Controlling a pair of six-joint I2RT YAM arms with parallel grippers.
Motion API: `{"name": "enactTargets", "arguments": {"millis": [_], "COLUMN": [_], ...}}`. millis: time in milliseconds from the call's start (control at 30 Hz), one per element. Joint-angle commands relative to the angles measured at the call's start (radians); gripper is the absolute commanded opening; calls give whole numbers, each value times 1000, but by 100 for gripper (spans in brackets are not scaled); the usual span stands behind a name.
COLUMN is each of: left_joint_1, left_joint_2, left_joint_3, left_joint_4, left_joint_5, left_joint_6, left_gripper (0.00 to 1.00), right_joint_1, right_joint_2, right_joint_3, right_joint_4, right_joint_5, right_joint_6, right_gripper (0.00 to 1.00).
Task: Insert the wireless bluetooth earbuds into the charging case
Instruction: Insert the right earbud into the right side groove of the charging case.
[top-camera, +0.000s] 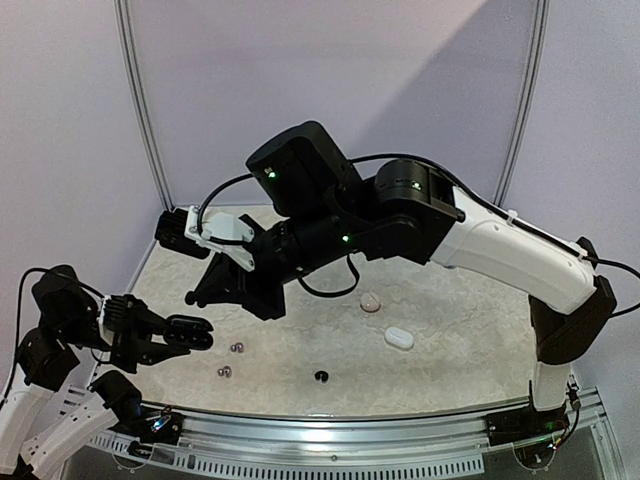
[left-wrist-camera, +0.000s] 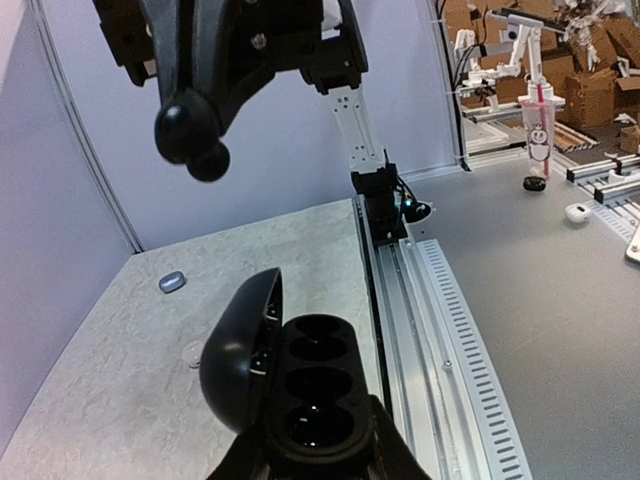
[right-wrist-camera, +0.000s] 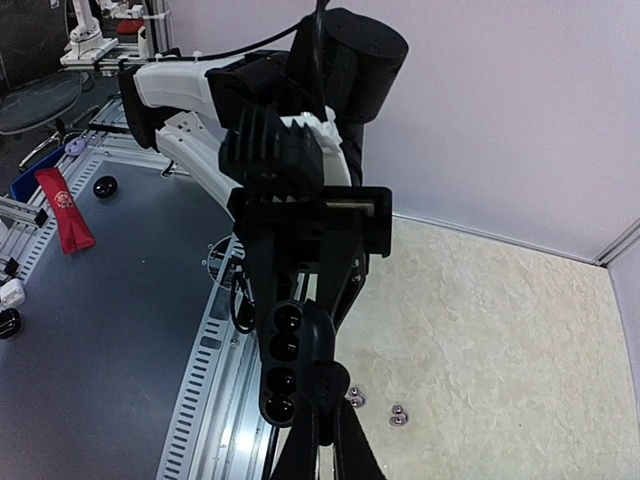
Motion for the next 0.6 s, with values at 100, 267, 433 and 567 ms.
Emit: {"name": "enactTargets", "arguments": {"millis": [100, 267, 433, 567], "left_joint_1": [-9, -11, -15, -15], "left_joint_2": [17, 7, 0, -2], "left_joint_3": [11, 14, 11, 14], "left_joint_4": [-92, -102, -98, -86], "left_joint_5": [-30, -27, -14, -10], "left_joint_6": [108, 136, 139, 134], "left_gripper": [0, 0, 0, 0], "right_joint_1": [33, 34, 34, 35], "right_joint_2": [4, 2, -4, -9], "right_joint_3": [24, 25, 25, 23], "right_joint_4": [21, 5, -15, -35], "right_joint_5": [-12, -6, 22, 36], "right_joint_6": [-72, -83, -95, -108], "right_gripper": [0, 0, 0, 0]}}
